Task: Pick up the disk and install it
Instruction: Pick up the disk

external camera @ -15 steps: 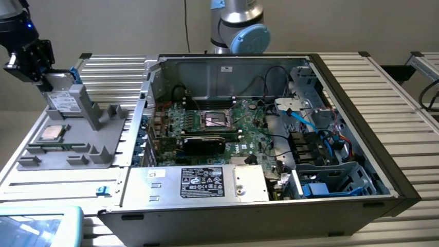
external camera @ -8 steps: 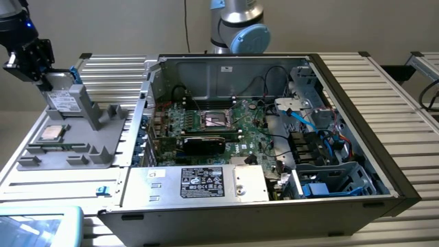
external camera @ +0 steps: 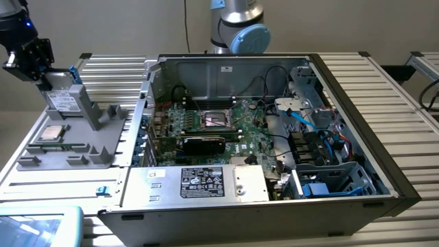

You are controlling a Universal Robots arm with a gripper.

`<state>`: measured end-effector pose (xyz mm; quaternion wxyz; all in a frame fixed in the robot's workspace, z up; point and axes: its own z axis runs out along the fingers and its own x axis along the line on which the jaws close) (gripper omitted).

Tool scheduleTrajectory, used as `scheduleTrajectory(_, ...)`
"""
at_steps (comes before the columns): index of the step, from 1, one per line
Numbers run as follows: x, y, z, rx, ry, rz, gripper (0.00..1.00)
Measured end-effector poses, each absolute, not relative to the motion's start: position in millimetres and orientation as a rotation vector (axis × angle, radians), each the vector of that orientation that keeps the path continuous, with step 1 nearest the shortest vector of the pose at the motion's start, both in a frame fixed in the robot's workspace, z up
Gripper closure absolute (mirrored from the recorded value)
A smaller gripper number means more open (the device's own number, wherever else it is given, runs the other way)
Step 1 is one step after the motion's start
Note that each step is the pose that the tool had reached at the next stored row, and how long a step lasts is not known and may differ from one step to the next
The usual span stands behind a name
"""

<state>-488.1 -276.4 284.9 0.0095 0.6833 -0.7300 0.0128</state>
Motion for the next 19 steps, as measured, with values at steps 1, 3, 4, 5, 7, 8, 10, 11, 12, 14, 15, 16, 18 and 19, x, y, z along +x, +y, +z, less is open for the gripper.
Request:
scheduleTrajectory(1, -488.1, -276.4, 284.9, 2.134, -2.280, 0.040, 0.63)
scheduleTrajectory(3, -488.1, -276.4, 285.0, 2.134, -2.280, 0.039, 0.63)
scheduleTrajectory(4, -488.1, -276.4, 284.9, 2.134, -2.280, 0.039, 0.63)
scheduleTrajectory(5, -488.1, -276.5, 285.0, 2.134, -2.280, 0.038, 0.63)
scheduleTrajectory(7, -488.2, -276.6, 285.0, 2.136, -2.280, 0.037, 0.63)
scheduleTrajectory(8, -488.2, -276.7, 285.0, 2.138, -2.279, 0.036, 0.63)
scheduleTrajectory(10, -488.4, -277.1, 285.0, 2.144, -2.274, 0.034, 0.63)
scheduleTrajectory(11, -488.6, -277.3, 284.9, 2.149, -2.270, 0.034, 0.63)
scheduleTrajectory(12, -488.6, -277.4, 285.0, 2.155, -2.265, 0.034, 0.63)
scheduleTrajectory(14, -488.7, -277.8, 285.0, 2.167, -2.255, 0.033, 0.63)
scheduleTrajectory(15, -488.7, -277.9, 285.0, 2.171, -2.251, 0.032, 0.63)
scheduleTrajectory(16, -488.8, -277.9, 285.0, 2.174, -2.248, 0.032, 0.63)
scheduleTrajectory(18, -488.9, -278.2, 285.0, 2.180, -2.244, 0.031, 0.63)
scheduleTrajectory(19, -488.9, -278.3, 285.0, 2.182, -2.242, 0.030, 0.63)
